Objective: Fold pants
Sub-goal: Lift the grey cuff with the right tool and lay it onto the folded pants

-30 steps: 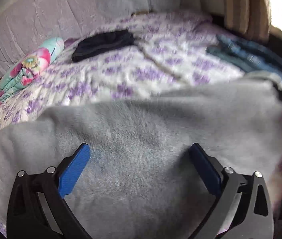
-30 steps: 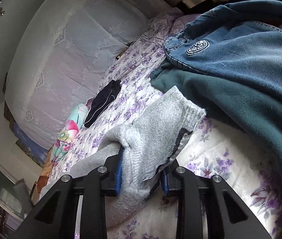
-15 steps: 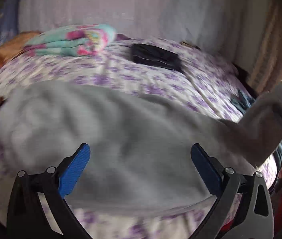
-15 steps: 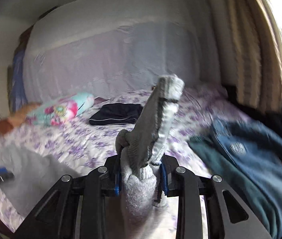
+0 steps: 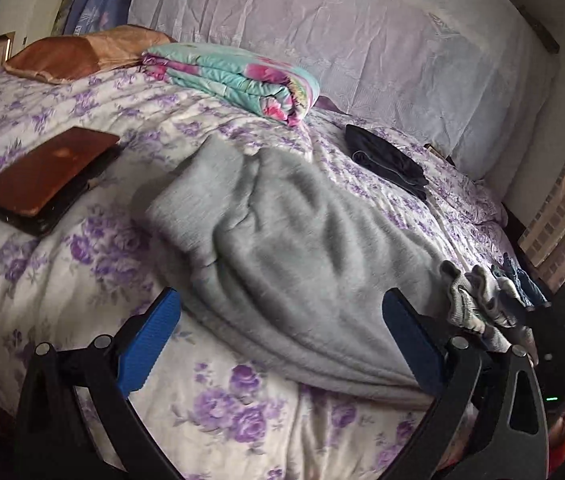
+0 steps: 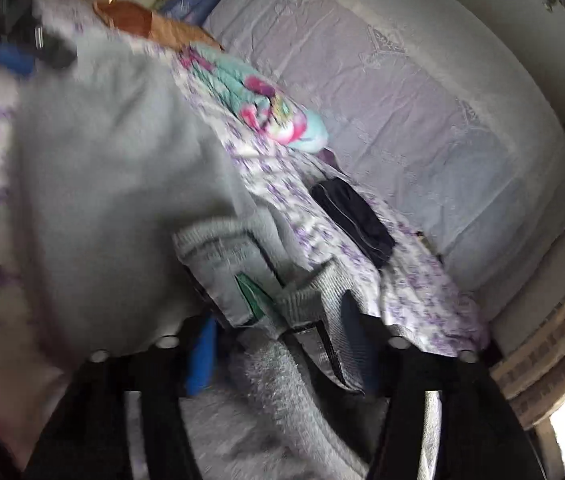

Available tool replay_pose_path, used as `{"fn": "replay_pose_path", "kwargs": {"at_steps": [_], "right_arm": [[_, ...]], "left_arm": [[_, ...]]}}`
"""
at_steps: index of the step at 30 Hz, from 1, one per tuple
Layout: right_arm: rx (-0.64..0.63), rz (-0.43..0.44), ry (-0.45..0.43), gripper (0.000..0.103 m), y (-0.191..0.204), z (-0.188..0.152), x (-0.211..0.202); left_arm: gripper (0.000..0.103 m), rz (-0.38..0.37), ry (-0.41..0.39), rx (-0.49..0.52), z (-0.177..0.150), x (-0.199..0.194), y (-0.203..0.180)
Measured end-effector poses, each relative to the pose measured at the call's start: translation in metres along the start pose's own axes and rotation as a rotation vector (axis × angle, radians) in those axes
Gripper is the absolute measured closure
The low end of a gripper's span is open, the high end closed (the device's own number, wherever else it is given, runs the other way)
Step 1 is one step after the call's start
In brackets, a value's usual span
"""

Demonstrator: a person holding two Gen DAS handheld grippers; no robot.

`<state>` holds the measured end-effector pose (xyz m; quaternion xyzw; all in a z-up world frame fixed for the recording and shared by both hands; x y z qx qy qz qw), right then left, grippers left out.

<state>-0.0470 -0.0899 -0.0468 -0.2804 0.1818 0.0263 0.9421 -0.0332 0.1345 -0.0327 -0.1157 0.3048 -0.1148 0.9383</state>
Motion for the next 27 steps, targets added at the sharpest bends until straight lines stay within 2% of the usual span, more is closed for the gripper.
{"fn": "replay_pose_path", "kwargs": {"at_steps": [1,3,4,6,7,8,10,11,14,16,18,19,24,26,27], "right_arm": [[0.014,0.054,-0.018,0.028,-0.003,0.002,-0.013],[0.038,0.129,-0.055,0.029,-0.007,0.009,-0.036],[0.073,0.14,-0.07,0.03,-0.017,0.01,-0.045],[0.227,0.119,-0.085,0.031,-0.054,0.015,-0.054],[0.31,0.089,-0.088,0.041,-0.076,0.015,-0.052],[0.417,0.03,-0.077,0.057,-0.106,0.012,-0.045],[0.545,-0.002,-0.038,0.069,-0.131,0.003,-0.032],[0.589,0.01,-0.012,0.07,-0.136,-0.004,-0.023],[0.54,0.066,0.076,0.069,-0.105,-0.016,0.006],[0.488,0.113,0.173,0.059,-0.069,-0.031,0.03],[0.412,0.033,0.15,0.059,-0.051,-0.033,0.037],[0.401,0.024,0.155,0.059,-0.048,-0.031,0.031],[0.476,0.117,0.159,0.057,-0.057,-0.033,0.031],[0.496,0.177,0.105,0.041,-0.061,-0.026,0.019],[0.518,0.198,0.066,0.041,-0.068,-0.022,0.011]], "left_arm": [[0.004,-0.01,0.001,-0.011,-0.002,0.0,0.004],[0.004,-0.036,-0.002,-0.039,-0.008,0.002,0.012],[0.004,-0.051,-0.009,-0.046,-0.01,0.001,0.015],[0.004,-0.056,-0.027,-0.037,-0.012,-0.002,0.016],[0.004,-0.049,-0.035,-0.029,-0.012,-0.004,0.016],[0.004,-0.046,-0.036,-0.024,-0.013,-0.005,0.016],[0.004,-0.054,-0.037,-0.026,-0.015,-0.004,0.017],[0.004,-0.055,-0.039,-0.027,-0.016,-0.005,0.017],[0.004,-0.054,-0.036,-0.017,-0.016,-0.006,0.017],[0.004,-0.064,-0.033,-0.023,-0.017,-0.008,0.019],[0.004,-0.08,-0.029,-0.039,-0.019,-0.011,0.022],[0.004,-0.088,-0.027,-0.05,-0.019,-0.012,0.023],[0.004,-0.113,-0.009,-0.096,-0.019,-0.012,0.028],[0.004,-0.11,0.009,-0.106,-0.017,-0.008,0.029],[0.004,-0.107,0.018,-0.109,-0.015,-0.006,0.03]]}}
Point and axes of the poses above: each gripper's, at about its wrist camera, not at the fingertips, and x roughly the way its jaws point, y to its left, z to its top, the point moved 4 cm from there along x, roughly the way its jaws point, and after that the axes turned 9 degrees about x, right-handed, at the moved point
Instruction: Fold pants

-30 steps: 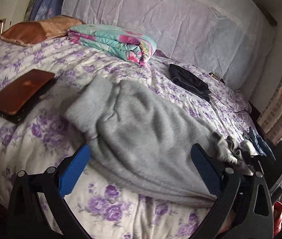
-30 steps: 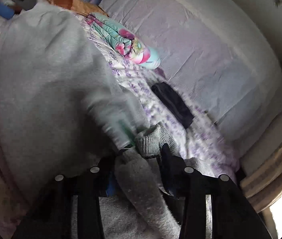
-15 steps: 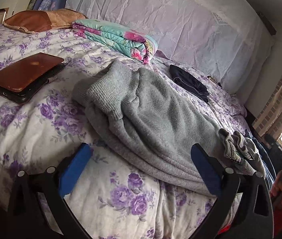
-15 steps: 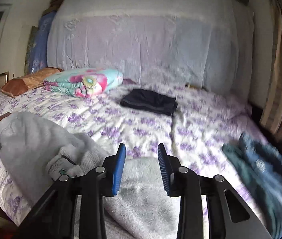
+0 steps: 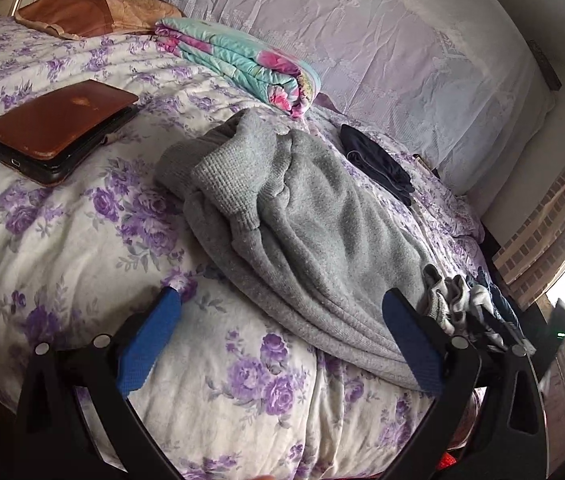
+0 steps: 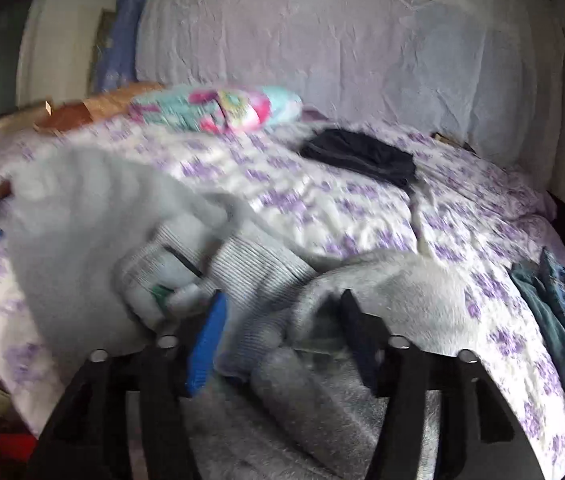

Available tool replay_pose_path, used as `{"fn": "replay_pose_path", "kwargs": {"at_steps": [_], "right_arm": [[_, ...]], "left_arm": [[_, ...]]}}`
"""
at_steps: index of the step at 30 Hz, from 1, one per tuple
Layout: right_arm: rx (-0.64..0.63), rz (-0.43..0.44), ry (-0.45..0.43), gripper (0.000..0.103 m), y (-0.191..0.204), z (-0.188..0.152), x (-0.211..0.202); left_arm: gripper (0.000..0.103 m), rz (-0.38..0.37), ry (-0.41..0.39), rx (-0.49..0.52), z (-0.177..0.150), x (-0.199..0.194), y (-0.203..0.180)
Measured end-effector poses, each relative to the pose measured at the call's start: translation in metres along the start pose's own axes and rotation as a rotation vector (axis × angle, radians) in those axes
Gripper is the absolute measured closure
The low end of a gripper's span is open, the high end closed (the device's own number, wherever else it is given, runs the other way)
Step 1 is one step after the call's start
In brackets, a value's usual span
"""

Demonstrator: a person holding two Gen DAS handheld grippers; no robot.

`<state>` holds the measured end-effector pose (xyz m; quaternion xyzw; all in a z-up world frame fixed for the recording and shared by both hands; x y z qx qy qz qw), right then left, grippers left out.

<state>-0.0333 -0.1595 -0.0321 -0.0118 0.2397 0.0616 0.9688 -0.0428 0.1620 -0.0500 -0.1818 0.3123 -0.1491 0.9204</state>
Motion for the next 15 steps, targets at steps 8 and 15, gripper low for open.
{"fn": "replay_pose_path", "kwargs": {"at_steps": [8,15], "right_arm": [[0.052,-0.042,-0.043,0.031,-0.031,0.014,0.001],[-0.115,-0.115,0.016,0.012,-0.012,-0.008,0.016]], "left_arm": [[0.004,0.012,0.049,-0.091,0.023,0.03,0.005],[0.005,-0.03,0.026,-0.122,0.04,0.047,0.008]]}}
Point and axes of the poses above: each gripper's, at about its wrist camera, not at the fingertips, and x roughly the way its jaws point, y to its left, z to its top, the point moved 4 cm from there along x, roughly the way its jaws point, and after that the axes turned 9 degrees about x, right-handed, at the moved point
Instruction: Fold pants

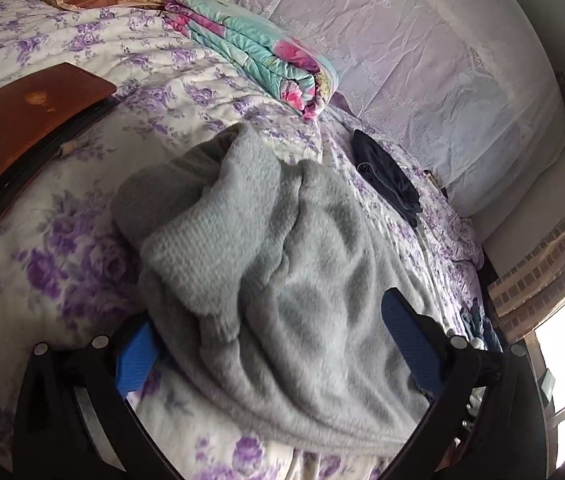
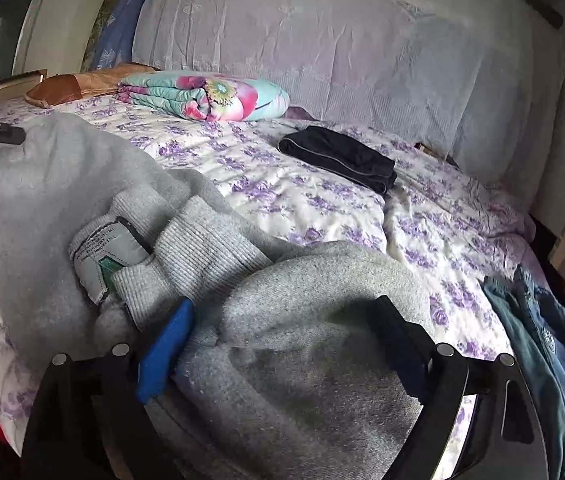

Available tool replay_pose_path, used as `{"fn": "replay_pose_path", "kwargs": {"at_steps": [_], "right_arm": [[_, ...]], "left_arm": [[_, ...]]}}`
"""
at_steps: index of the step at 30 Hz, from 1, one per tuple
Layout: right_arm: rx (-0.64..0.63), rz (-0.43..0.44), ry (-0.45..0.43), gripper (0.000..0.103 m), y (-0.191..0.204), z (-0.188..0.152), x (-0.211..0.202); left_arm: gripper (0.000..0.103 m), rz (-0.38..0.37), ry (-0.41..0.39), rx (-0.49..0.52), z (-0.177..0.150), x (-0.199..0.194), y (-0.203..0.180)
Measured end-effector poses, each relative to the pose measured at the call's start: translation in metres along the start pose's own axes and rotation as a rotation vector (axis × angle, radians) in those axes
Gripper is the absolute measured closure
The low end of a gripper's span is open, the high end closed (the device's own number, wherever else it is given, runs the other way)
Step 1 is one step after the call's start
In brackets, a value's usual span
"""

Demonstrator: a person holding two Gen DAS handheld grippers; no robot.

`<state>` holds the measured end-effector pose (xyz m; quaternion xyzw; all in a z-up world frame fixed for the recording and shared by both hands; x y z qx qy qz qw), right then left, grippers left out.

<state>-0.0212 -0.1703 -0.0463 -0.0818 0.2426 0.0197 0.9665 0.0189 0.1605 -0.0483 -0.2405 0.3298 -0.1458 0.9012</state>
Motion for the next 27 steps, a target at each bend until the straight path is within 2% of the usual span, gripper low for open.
{"fn": "replay_pose_path", "kwargs": {"at_steps": [2,3,5,6,7,8,11,13,14,16,19,21,23,24,26,27], "right_arm": [[0.042,0.056,-0.058,0.012,-0.009,0.004,-0.015],[0.068,0.055,-0.105,0.012,-0.016,0.006,-0.025],[0.122,0.018,-0.185,0.012,-0.036,0.01,-0.046],[0.137,0.0,-0.196,0.012,-0.044,0.01,-0.051],[0.135,-0.015,-0.174,0.011,-0.05,0.008,-0.049],[0.122,-0.024,-0.143,0.01,-0.051,0.005,-0.044],[-0.004,-0.051,0.025,0.007,-0.036,-0.022,-0.008],[-0.024,-0.056,-0.021,0.007,-0.033,-0.022,-0.016],[-0.01,-0.009,-0.059,0.007,-0.035,-0.019,-0.026],[0.051,0.029,-0.118,0.007,-0.049,-0.016,-0.038],[0.196,-0.021,-0.171,0.004,-0.094,-0.014,-0.048],[0.268,-0.075,-0.147,0.004,-0.121,-0.02,-0.044],[0.308,-0.098,-0.122,0.004,-0.139,-0.027,-0.036],[0.331,-0.08,-0.107,0.004,-0.144,-0.032,-0.031],[0.407,0.011,-0.043,0.004,-0.154,-0.039,-0.018],[0.438,0.023,-0.041,0.004,-0.158,-0.039,-0.017]], "left_arm": [[0.005,0.002,-0.018,-0.006,0.002,0.002,0.0],[0.009,0.012,-0.023,-0.002,0.002,0.003,0.0],[0.022,0.054,-0.027,0.004,0.001,0.003,0.002],[0.034,0.068,-0.028,-0.002,0.0,0.002,0.005],[0.046,0.075,-0.034,-0.02,0.0,0.001,0.01],[0.051,0.075,-0.036,-0.033,0.0,0.0,0.015],[0.061,0.041,-0.034,-0.07,0.001,-0.004,0.023],[0.068,0.055,-0.035,-0.058,0.001,-0.008,0.019],[0.07,0.078,-0.041,-0.038,0.002,-0.011,0.013],[0.072,0.134,-0.062,0.028,0.004,-0.019,-0.004],[0.073,0.234,-0.133,0.208,0.01,-0.036,-0.051],[0.073,0.265,-0.183,0.302,0.013,-0.046,-0.082],[0.073,0.298,-0.248,0.437,0.013,-0.057,-0.129],[0.073,0.311,-0.274,0.501,0.011,-0.06,-0.151],[0.073,0.326,-0.32,0.651,0.0,-0.061,-0.204],[0.073,0.32,-0.332,0.716,-0.007,-0.059,-0.227]]}}
Point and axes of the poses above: each gripper's, at about its wrist camera, not at the fingertips, and x roughly the way its jaws point, y to its left, z to its top, the point moved 4 cm from there along x, roughly the way its jaws point, and after that the axes turned 9 degrees about x, right-handed, at the moved point
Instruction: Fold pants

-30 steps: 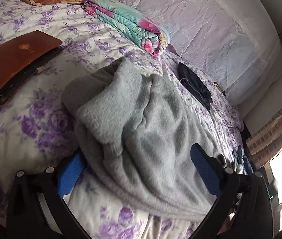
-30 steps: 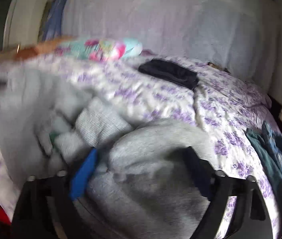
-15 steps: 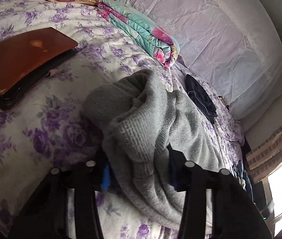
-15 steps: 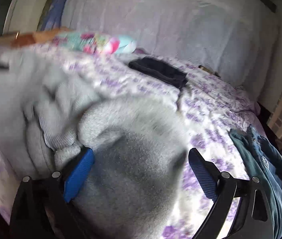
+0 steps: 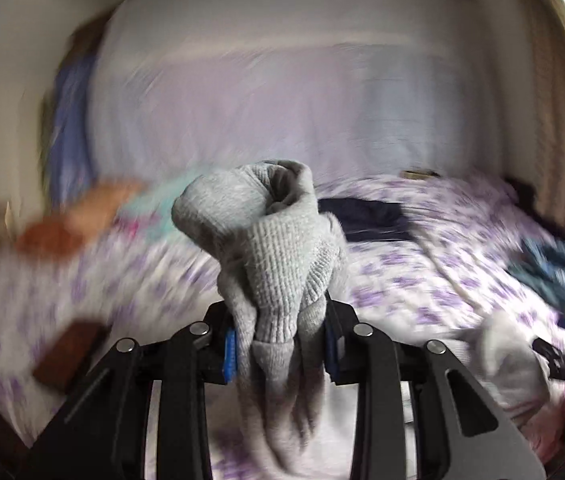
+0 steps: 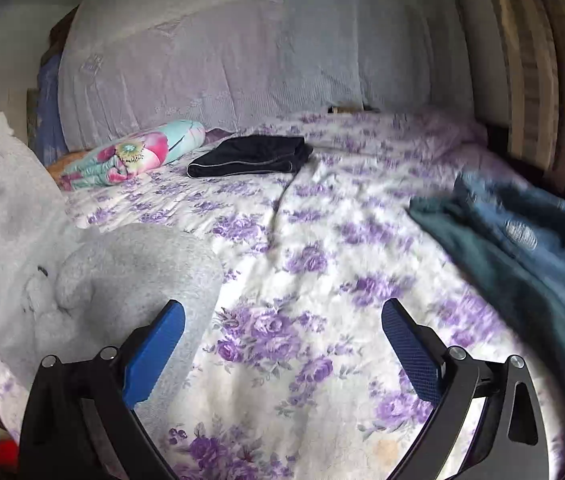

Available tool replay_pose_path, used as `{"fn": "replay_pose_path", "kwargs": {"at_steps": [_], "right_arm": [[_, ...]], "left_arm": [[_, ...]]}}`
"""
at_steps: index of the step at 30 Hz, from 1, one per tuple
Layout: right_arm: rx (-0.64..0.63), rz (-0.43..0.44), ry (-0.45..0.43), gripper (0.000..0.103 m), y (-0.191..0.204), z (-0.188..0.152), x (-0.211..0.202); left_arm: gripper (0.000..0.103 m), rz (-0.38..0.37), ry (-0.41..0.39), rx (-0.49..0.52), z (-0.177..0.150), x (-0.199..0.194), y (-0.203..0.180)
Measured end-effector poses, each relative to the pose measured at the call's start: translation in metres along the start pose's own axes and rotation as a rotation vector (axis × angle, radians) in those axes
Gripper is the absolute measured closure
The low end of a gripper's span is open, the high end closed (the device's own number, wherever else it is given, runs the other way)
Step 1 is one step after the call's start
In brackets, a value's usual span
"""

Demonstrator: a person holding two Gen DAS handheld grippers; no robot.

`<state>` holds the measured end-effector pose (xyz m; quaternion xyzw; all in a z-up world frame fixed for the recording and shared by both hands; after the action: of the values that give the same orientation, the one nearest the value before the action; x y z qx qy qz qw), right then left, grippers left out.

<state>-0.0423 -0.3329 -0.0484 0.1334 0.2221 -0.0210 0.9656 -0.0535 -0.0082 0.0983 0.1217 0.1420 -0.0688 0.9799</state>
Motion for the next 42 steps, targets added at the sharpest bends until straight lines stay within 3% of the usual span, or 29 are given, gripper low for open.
{"fn": "replay_pose_path", "kwargs": {"at_steps": [3,7,9,11,12,13,15,16,18,20,24,27,28,30,31,33,35,37,38,39,42], "right_arm": [[0.102,0.077,-0.01,0.004,-0.013,-0.004,-0.01],[0.279,0.149,0.009,0.004,-0.042,-0.003,0.0],[0.37,0.185,0.014,0.004,-0.056,-0.003,0.005],[0.445,0.21,0.016,0.004,-0.068,-0.004,0.008],[0.464,0.217,0.014,0.004,-0.071,-0.004,0.008],[0.469,0.218,0.013,0.004,-0.071,-0.004,0.006],[0.452,0.206,0.012,0.004,-0.068,-0.004,0.007],[0.441,0.202,0.013,0.004,-0.066,-0.004,0.007],[0.417,0.192,0.008,0.004,-0.062,-0.004,0.006],[0.416,0.19,0.01,0.004,-0.063,-0.004,0.005],[0.423,0.188,0.016,0.004,-0.064,-0.004,0.006],[0.403,0.177,0.026,0.004,-0.06,-0.005,0.007],[0.397,0.174,0.028,0.004,-0.058,-0.005,0.007],[0.391,0.167,0.032,0.004,-0.057,-0.005,0.007],[0.392,0.166,0.033,0.004,-0.058,-0.005,0.007],[0.401,0.168,0.034,0.004,-0.059,-0.006,0.008],[0.413,0.173,0.033,0.004,-0.061,-0.006,0.008],[0.415,0.17,0.034,0.004,-0.062,-0.006,0.008],[0.41,0.166,0.035,0.004,-0.061,-0.005,0.009],[0.403,0.161,0.036,0.004,-0.06,-0.005,0.009],[0.346,0.163,-0.011,0.004,-0.05,0.003,-0.001]], "left_arm": [[0.073,-0.095,-0.061,0.2,0.018,-0.009,-0.089],[0.073,-0.185,-0.037,0.416,-0.013,0.006,-0.189],[0.073,-0.162,-0.009,0.493,-0.036,0.016,-0.219],[0.071,-0.094,-0.033,0.543,-0.053,0.016,-0.23],[0.067,-0.076,-0.041,0.56,-0.055,0.014,-0.232],[0.052,-0.091,-0.033,0.573,-0.057,0.013,-0.233],[0.009,-0.21,-0.037,0.556,-0.057,0.001,-0.233],[0.005,-0.241,-0.078,0.531,-0.055,-0.01,-0.227],[0.005,-0.271,-0.125,0.558,-0.054,-0.028,-0.223],[0.005,-0.249,-0.158,0.561,-0.052,-0.038,-0.214],[0.005,-0.232,-0.16,0.421,-0.021,-0.04,-0.169],[0.005,-0.214,-0.125,0.233,0.015,-0.02,-0.127],[0.005,-0.224,-0.081,0.153,0.027,-0.003,-0.113],[0.005,-0.276,0.017,0.092,0.033,0.025,-0.112],[0.006,-0.305,0.052,0.101,0.031,0.031,-0.118],[0.006,-0.382,0.116,0.222,0.012,0.042,-0.156],[0.006,-0.356,0.107,0.389,-0.022,0.04,-0.198],[0.006,-0.381,0.112,0.366,-0.056,0.038,-0.219],[0.006,-0.356,0.076,0.353,-0.06,0.036,-0.22],[0.006,-0.344,0.062,0.358,-0.06,0.038,-0.222],[0.006,-0.433,0.128,0.279,-0.051,0.051,-0.209]]}}
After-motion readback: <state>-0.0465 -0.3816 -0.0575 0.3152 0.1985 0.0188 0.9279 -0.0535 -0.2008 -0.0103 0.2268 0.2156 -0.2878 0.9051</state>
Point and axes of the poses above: each gripper's, at about its wrist camera, not at the fingertips, and x roughly the way its jaws point, y to its left, z to its top, the point moved 4 cm from there along x, roughly the way its jaws point, and after that the axes turned 9 degrees about x, right-handed, at the moved point
